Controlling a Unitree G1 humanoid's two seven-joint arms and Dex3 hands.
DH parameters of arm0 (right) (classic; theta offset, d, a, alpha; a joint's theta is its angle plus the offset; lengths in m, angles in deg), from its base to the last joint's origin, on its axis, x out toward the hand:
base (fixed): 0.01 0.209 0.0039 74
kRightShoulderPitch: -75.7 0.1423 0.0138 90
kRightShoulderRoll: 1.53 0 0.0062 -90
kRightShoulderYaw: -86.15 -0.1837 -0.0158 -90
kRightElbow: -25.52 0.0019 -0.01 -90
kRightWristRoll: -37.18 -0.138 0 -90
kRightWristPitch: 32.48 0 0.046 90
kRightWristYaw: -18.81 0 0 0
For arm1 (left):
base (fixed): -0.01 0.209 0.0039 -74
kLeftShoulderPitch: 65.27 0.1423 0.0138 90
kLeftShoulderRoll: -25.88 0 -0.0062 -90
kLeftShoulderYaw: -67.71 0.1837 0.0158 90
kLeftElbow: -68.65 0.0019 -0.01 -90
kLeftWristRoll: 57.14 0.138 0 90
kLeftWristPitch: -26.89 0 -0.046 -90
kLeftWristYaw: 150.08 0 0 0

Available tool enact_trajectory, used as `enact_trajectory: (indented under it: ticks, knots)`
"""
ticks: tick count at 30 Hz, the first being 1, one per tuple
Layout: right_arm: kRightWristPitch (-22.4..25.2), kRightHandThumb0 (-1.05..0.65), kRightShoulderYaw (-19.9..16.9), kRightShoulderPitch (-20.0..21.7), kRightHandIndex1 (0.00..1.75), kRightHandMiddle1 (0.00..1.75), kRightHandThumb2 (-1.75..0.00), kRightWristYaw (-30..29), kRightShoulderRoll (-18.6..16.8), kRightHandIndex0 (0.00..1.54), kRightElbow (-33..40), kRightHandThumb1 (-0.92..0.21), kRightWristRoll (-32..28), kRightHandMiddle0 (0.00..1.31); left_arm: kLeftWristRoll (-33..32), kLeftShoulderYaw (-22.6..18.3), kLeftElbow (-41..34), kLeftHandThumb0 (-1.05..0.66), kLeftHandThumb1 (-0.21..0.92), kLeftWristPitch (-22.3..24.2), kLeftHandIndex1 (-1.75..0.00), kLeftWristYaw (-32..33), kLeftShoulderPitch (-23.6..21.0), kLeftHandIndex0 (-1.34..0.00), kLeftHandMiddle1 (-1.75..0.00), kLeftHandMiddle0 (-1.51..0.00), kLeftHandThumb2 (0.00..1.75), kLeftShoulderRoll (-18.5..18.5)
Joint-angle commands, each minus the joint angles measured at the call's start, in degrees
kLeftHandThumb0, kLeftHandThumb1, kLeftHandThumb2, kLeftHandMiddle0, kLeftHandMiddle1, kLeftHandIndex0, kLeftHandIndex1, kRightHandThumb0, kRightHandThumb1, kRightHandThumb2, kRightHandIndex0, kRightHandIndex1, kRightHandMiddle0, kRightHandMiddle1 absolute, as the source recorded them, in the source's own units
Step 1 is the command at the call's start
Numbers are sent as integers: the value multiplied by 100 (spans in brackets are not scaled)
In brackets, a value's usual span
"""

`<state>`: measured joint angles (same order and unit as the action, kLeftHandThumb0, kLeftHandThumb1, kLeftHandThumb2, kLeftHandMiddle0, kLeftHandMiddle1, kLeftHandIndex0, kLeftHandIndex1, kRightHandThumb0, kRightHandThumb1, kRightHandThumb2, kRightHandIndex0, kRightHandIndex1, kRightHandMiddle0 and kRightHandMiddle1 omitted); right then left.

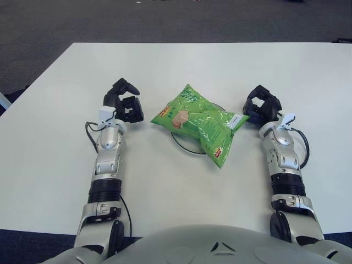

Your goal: Put the snack into the plate.

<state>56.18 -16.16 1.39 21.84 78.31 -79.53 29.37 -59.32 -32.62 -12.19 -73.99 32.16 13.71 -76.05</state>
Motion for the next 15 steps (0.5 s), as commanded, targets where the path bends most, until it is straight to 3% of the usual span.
enact_trajectory:
  ticks: [1,15]
  knots:
    - [70,-51,-78,-389,175,175,-139,-64,-2,132,-323,-25,-13,67,-3,-62,251,-52,23,217,-175,155,705,-69,-175,-138,143,-135]
    - [19,-51,-68,-396,175,175,-140,-194,-37,133,-304,-25,5,67,26,-93,178,-51,25,629,-175,327,678,-67,-175,-136,140,-120]
